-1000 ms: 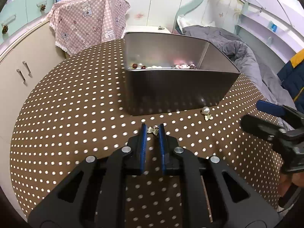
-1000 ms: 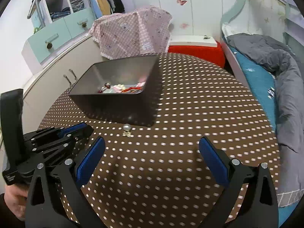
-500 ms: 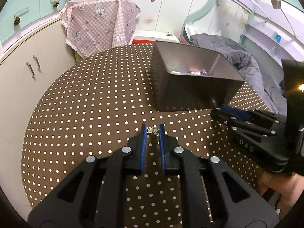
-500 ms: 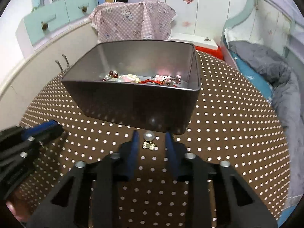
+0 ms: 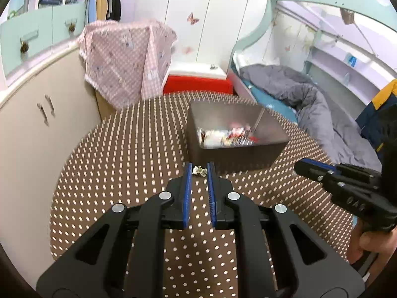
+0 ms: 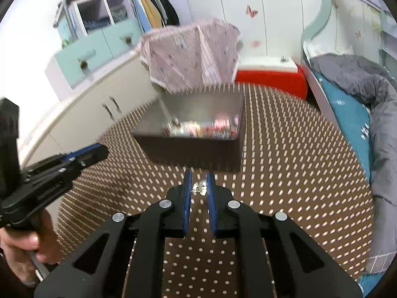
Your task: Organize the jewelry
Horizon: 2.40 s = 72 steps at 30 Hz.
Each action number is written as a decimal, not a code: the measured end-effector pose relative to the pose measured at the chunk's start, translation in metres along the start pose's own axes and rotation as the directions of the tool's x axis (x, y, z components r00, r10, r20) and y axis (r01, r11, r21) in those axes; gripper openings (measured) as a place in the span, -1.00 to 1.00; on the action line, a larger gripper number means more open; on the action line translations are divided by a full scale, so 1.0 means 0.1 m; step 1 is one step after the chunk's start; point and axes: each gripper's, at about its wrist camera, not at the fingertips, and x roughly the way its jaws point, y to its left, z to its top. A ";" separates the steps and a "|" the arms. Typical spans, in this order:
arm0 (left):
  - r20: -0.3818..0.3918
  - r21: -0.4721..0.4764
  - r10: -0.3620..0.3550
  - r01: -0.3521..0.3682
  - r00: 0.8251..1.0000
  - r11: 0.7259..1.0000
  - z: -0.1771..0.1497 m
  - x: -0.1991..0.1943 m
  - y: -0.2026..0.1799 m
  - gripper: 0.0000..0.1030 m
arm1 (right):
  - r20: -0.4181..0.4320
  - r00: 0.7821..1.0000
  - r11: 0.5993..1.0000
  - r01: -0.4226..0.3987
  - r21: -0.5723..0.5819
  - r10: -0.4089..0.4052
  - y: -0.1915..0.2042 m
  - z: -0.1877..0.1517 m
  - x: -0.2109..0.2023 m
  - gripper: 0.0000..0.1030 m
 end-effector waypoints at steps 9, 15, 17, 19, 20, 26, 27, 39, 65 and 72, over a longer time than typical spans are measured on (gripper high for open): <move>0.119 0.030 -0.020 0.016 0.993 0.999 0.49 -0.33 -0.09 -0.76 | 0.139 0.989 0.997 -0.036 -0.066 0.044 0.10 0.69 -0.46 -0.80; 0.163 0.042 -0.047 0.041 0.985 0.998 0.77 -0.40 -0.19 -0.76 | 0.188 0.980 0.993 -0.047 -0.107 0.066 0.17 1.03 -0.58 -0.80; 0.170 0.043 -0.048 0.041 0.984 0.998 0.85 -0.39 -0.22 -0.76 | 0.190 0.979 0.992 -0.051 -0.116 0.072 0.18 1.09 -0.58 -0.80; 0.176 0.040 -0.052 0.046 0.983 0.998 0.92 -0.38 -0.24 -0.76 | 0.185 0.980 0.991 -0.058 -0.119 0.079 0.19 1.18 -0.52 -0.80; 0.177 0.038 -0.055 0.049 0.983 0.998 0.95 -0.38 -0.26 -0.76 | 0.181 0.980 0.991 -0.060 -0.119 0.081 0.18 1.20 -0.50 -0.80; 0.152 0.036 -0.061 0.056 0.987 0.998 1.07 -0.23 -0.35 -0.76 | 0.126 0.988 0.992 -0.080 -0.097 0.092 0.10 1.24 -0.28 -0.80; 0.145 0.037 -0.059 0.054 0.988 0.998 1.08 -0.19 -0.36 -0.76 | 0.113 0.989 0.993 -0.083 -0.089 0.093 0.08 1.24 -0.22 -0.80; 0.073 0.023 -0.023 0.021 0.997 1.000 1.11 0.13 -0.36 -0.74 | 0.017 0.995 0.995 -0.094 -0.022 0.094 -0.09 1.23 0.19 -0.75; 0.289 -0.036 0.237 -0.237 0.928 0.971 0.51 -1.09 -0.29 0.88 | 0.202 0.974 0.994 0.107 0.003 -0.105 0.26 0.61 -0.80 0.86; 0.344 -0.022 0.274 -0.284 0.898 0.959 0.11 -1.47 -0.44 0.88 | 0.260 0.948 0.979 0.200 -0.047 -0.182 0.57 0.17 -1.15 0.86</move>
